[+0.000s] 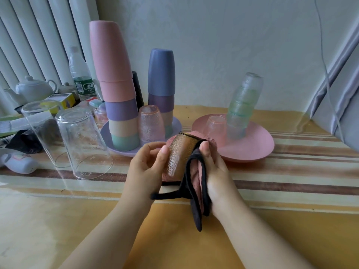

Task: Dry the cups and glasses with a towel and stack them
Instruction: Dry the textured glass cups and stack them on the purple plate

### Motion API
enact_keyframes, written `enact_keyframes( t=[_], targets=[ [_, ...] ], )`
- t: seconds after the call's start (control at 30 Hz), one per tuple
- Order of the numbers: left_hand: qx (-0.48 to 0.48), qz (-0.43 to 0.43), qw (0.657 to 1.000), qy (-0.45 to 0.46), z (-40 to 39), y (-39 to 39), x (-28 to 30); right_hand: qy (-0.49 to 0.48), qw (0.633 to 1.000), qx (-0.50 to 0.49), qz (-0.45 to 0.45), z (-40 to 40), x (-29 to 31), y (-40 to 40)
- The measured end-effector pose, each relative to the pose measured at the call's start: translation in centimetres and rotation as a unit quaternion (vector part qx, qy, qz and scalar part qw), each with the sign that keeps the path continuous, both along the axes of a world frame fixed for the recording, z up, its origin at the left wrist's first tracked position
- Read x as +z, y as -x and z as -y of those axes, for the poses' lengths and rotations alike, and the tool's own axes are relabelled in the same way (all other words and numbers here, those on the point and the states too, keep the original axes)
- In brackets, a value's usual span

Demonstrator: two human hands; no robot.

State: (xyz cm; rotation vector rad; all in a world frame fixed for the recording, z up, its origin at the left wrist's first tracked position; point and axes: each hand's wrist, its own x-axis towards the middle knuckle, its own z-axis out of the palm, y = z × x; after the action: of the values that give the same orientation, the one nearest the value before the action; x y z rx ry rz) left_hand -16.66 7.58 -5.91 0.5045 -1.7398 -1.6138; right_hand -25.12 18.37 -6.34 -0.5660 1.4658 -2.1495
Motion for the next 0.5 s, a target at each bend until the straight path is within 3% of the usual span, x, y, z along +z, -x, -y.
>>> enact_keyframes(
  t=[0.07,0.23,0.33,0.5],
  targets=[
    [0.036,0.016,0.996,0.081,-0.4,0.0,-0.2,0.008,1.000,-0.016,-0.014,-0.1,0.0,0.3],
    [-0.049,0.072,0.984,0.156,-0.6,0.1,-0.6,0.012,0.999,-0.028,-0.029,0.4,-0.1,0.1],
    [-0.094,0.059,0.985,0.129,0.1,-0.2,-0.4,-0.012,0.997,-0.039,-0.068,0.3,-0.3,0.2],
    [-0.227,0.065,0.969,0.073,-0.1,-0.7,0.2,-0.003,1.000,-0.013,-0.021,-0.3,0.5,1.0]
  ],
)
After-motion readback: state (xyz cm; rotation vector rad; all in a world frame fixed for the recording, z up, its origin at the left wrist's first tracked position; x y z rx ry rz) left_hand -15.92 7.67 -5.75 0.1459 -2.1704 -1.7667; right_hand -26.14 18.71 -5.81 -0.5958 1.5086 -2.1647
